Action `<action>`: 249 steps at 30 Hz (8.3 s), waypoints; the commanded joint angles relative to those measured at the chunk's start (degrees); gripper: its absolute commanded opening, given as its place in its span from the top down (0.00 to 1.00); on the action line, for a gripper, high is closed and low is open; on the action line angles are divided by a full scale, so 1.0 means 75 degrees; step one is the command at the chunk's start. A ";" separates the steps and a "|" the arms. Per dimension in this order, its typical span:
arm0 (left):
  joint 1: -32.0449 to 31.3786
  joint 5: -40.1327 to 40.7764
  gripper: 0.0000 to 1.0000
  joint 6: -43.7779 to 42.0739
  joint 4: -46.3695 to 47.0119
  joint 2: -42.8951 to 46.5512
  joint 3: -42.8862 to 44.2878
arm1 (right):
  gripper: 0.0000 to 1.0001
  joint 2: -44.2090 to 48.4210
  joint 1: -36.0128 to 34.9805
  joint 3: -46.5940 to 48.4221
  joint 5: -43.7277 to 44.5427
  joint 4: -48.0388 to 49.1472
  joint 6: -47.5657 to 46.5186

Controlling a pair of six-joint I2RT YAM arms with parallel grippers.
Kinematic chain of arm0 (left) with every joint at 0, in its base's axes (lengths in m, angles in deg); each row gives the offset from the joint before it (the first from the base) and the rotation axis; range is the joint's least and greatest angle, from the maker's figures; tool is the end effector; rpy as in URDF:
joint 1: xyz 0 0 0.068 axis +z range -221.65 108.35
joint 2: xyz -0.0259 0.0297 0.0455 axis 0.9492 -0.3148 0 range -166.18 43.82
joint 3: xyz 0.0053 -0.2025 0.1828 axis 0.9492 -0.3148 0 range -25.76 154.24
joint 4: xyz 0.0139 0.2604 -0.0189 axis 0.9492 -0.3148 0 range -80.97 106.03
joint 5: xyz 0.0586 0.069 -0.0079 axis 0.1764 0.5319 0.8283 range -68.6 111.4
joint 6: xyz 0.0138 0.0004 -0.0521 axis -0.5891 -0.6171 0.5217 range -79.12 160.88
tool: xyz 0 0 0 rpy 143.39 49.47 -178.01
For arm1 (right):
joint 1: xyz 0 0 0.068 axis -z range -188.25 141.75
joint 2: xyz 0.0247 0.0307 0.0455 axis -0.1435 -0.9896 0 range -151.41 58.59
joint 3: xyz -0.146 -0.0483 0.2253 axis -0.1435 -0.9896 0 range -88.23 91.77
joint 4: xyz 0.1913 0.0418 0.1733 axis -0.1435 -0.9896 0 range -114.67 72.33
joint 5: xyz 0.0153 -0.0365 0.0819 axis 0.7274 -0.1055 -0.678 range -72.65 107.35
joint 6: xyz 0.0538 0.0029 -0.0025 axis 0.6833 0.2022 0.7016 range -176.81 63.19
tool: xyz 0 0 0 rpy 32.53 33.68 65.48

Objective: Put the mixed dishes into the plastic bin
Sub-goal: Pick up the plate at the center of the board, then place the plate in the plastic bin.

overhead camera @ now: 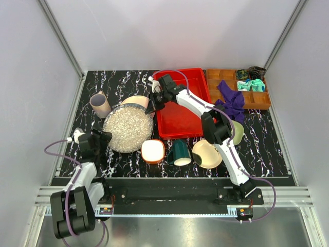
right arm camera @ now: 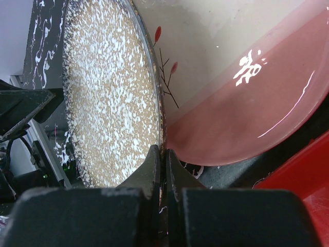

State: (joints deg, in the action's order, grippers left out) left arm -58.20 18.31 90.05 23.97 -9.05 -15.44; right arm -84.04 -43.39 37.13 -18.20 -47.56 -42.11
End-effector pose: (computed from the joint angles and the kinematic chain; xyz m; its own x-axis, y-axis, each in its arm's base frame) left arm 0.1675 0.0381 0.1404 -0.2180 -0.8290 -0.5150 -0.5416 0.5417 -0.6428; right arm 0.4392 0.3345 0.1827 -0.7809 -0.2971 -0.5495 -0.6134 0.5306 0.5849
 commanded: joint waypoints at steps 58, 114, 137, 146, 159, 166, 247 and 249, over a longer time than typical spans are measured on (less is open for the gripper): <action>-0.0001 -0.0725 0.87 0.0124 0.1648 -0.0780 0.0357 | 1.00 0.0478 0.0056 0.0523 -0.1026 0.0317 0.0267; -0.0715 -0.0830 1.00 -0.0520 0.0253 0.0099 0.2384 | 1.00 0.1169 -0.0038 0.0828 -0.0452 0.0235 0.0150; -0.2555 -0.0092 1.00 -0.0837 0.0593 -0.1763 0.4000 | 1.00 0.2656 0.0899 -0.1233 -0.0053 0.0938 0.0103; -0.3492 0.0037 1.00 -0.0931 0.0640 -0.3240 0.5337 | 1.00 0.3547 0.1637 -0.2686 0.0006 0.1559 0.0255; -0.4465 -0.0091 1.00 -0.1142 0.0429 -0.5326 0.7446 | 1.00 0.3994 0.2446 -0.3706 -0.0006 0.1841 0.0337; -0.4512 -0.0103 1.00 -0.1153 0.0429 -0.5748 0.7740 | 1.00 0.3783 0.2493 -0.3801 -0.0029 0.1899 0.0349; -0.5087 -0.0455 1.00 -0.1247 0.0581 -0.6815 0.8268 | 1.00 0.3478 0.2997 -0.5031 0.0252 0.2567 0.0595; -0.5087 -0.0478 1.00 -0.1224 0.0628 -0.6850 0.8221 | 1.00 0.3501 0.3032 -0.5043 0.0252 0.2591 0.0607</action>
State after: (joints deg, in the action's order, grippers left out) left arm -91.55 23.88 77.33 15.30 -60.54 45.19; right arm -58.44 -17.44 -0.64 -9.68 -31.48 -37.67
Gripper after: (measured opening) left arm 0.118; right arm 0.022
